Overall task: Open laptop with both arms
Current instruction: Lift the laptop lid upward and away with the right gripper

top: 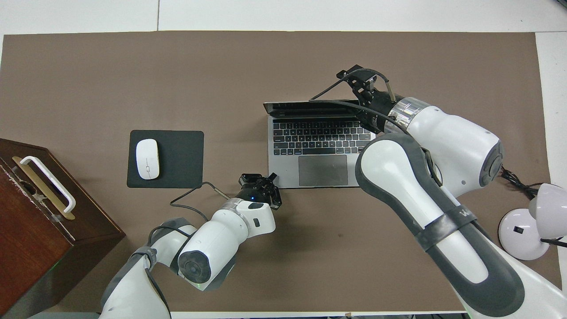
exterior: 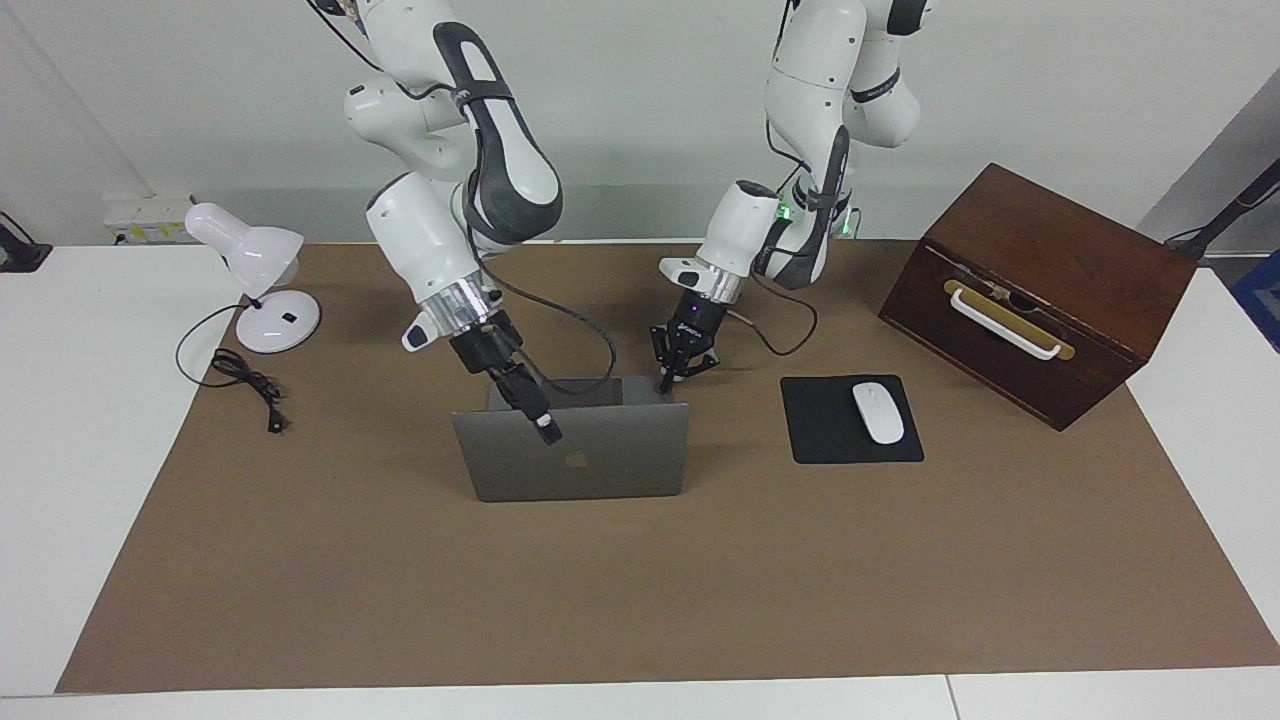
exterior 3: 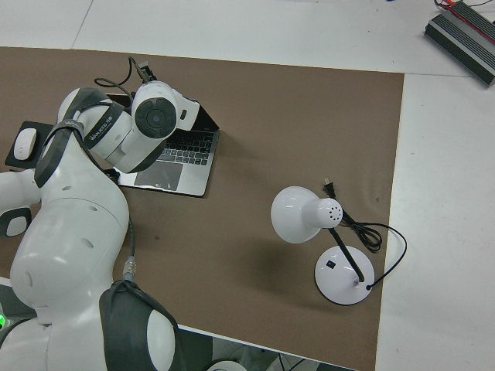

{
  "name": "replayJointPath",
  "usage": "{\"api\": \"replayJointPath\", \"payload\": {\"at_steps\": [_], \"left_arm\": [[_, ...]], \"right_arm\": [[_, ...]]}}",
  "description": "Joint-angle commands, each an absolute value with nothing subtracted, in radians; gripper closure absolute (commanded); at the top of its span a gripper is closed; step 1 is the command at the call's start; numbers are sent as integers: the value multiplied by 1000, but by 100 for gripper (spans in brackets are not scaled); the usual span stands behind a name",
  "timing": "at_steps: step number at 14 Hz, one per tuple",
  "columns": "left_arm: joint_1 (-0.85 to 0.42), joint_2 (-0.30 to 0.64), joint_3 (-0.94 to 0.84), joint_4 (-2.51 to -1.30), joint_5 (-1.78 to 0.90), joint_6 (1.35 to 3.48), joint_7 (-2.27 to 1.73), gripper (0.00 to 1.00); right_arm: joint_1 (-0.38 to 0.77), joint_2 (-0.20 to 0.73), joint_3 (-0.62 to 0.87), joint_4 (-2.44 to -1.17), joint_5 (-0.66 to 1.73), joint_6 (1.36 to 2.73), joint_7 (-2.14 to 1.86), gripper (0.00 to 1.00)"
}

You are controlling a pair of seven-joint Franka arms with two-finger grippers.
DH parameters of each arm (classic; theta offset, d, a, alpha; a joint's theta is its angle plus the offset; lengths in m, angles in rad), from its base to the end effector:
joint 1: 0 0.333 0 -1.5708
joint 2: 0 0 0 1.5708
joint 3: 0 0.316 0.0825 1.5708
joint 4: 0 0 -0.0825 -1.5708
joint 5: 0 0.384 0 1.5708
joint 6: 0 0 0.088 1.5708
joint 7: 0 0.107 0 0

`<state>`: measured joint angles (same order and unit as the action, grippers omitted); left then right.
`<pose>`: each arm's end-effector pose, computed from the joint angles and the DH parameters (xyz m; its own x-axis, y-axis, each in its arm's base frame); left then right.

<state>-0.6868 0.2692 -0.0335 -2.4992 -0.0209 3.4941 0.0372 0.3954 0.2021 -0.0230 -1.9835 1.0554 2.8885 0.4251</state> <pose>0.3904 -0.3393 0.2666 0.5551 -0.5015 0.6636 -0.6650 -0.7468 -0.0082 0.6002 0.1806 0.4232 0.5680 -0.8204 -0.0651 -0.5718 -0.3365 -0.7483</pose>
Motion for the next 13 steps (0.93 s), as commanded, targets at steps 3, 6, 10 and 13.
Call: {"api": "replayJointPath", "payload": {"at_steps": [3, 6, 10, 13], "left_arm": [[-712, 331, -20, -2482, -11, 3505, 40, 100], [-713, 331, -20, -2482, -11, 3505, 40, 100], [-713, 331, -20, -2482, -11, 3505, 40, 100], [-710, 330, -20, -2480, -18, 3505, 40, 100]], "right_arm": [[361, 244, -15, -1916, 1078, 2896, 368, 0], [367, 242, -12, -1913, 1084, 2892, 379, 0], [422, 186, -9, -1924, 1088, 2843, 563, 0], [437, 115, -9, -1937, 1088, 2839, 656, 0]]}}
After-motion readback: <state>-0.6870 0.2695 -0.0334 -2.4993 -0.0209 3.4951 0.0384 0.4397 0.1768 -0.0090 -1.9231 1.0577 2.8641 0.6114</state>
